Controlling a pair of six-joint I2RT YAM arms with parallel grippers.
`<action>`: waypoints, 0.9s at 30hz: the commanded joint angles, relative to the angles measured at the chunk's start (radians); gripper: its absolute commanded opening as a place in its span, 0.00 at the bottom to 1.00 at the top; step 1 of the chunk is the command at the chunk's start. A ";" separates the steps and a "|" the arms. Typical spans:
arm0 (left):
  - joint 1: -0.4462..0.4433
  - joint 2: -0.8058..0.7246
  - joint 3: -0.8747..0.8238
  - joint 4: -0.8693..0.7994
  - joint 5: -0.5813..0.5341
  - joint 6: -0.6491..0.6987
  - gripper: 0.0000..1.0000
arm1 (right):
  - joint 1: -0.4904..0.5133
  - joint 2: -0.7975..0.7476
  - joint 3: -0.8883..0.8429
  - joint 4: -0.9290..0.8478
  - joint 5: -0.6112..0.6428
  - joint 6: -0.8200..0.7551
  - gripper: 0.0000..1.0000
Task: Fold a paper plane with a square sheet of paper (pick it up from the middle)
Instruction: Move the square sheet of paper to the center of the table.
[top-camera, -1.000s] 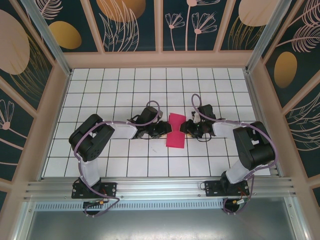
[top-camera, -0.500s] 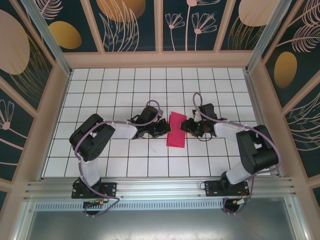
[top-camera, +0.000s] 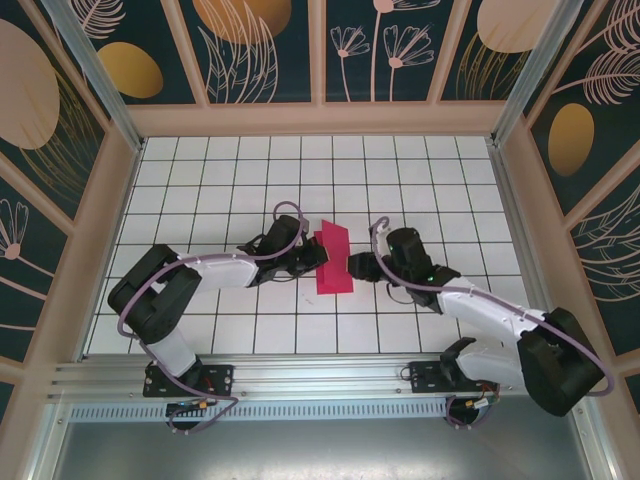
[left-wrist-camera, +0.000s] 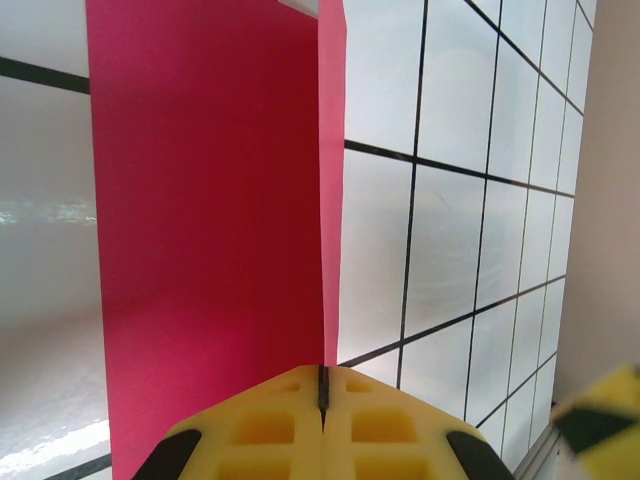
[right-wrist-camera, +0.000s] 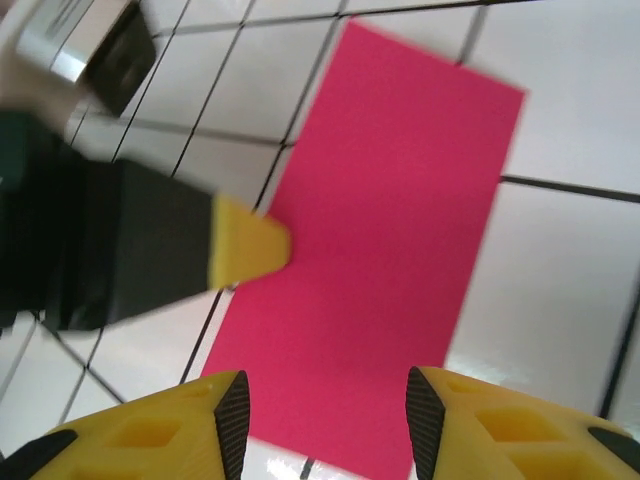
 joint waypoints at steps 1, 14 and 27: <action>0.003 -0.014 0.003 -0.045 -0.027 0.006 0.04 | 0.115 -0.037 -0.038 0.090 0.171 -0.153 0.49; 0.003 0.012 0.036 -0.041 0.004 0.003 0.05 | 0.421 0.226 -0.004 0.246 0.523 -0.386 0.51; 0.003 0.016 0.039 -0.043 0.018 0.006 0.06 | 0.451 0.362 0.050 0.322 0.645 -0.461 0.44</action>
